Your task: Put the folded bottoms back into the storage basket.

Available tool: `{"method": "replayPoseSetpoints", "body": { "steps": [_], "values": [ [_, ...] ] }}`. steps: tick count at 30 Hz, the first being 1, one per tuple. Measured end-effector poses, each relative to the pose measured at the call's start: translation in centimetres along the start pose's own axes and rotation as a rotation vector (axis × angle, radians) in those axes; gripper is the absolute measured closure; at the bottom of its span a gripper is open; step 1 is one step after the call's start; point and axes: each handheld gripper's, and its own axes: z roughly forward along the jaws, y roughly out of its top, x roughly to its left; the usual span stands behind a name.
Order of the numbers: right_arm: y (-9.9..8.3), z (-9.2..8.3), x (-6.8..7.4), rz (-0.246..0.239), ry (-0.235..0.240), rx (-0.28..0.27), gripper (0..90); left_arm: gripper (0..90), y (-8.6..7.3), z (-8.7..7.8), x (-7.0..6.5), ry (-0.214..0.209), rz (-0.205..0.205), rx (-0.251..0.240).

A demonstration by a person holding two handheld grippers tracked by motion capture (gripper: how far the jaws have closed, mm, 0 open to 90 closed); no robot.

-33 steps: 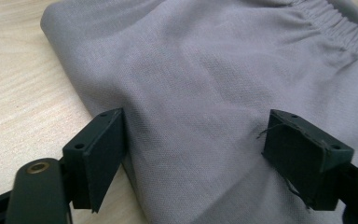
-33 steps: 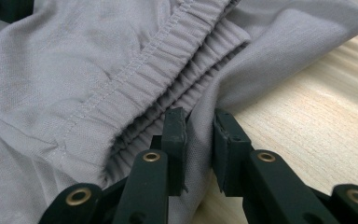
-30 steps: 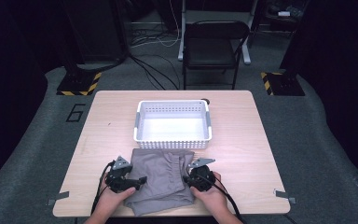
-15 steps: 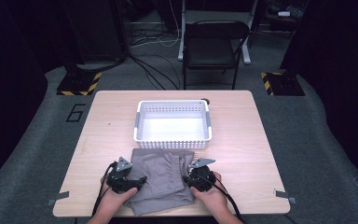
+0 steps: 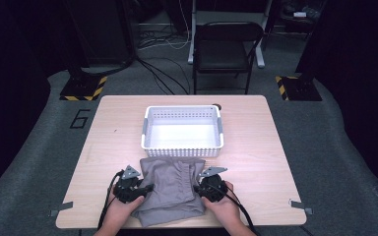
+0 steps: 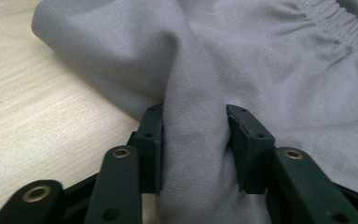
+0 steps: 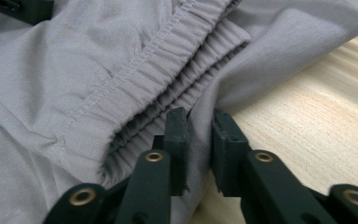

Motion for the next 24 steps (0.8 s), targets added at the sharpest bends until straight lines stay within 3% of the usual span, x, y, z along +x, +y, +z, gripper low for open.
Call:
{"method": "replayPoseSetpoints", "body": {
  "steps": [5,9,17,24],
  "values": [
    [0.1,-0.2,0.1,0.005,-0.001,0.017,83.3,65.1,0.2,-0.1,-0.4,0.022,-0.033,0.013],
    [0.1,-0.3,0.4,-0.008,-0.01,0.022,83.8,67.4,0.3,-0.4,-0.8,0.034,-0.017,0.017],
    [0.4,-1.5,0.7,0.014,0.019,-0.026,83.9,70.0,0.7,-1.4,-1.2,0.014,-0.016,-0.008],
    [0.7,-2.4,1.0,0.026,0.044,-0.048,84.0,70.3,1.2,-2.3,-1.3,-0.012,-0.041,-0.032]
  ]
}}
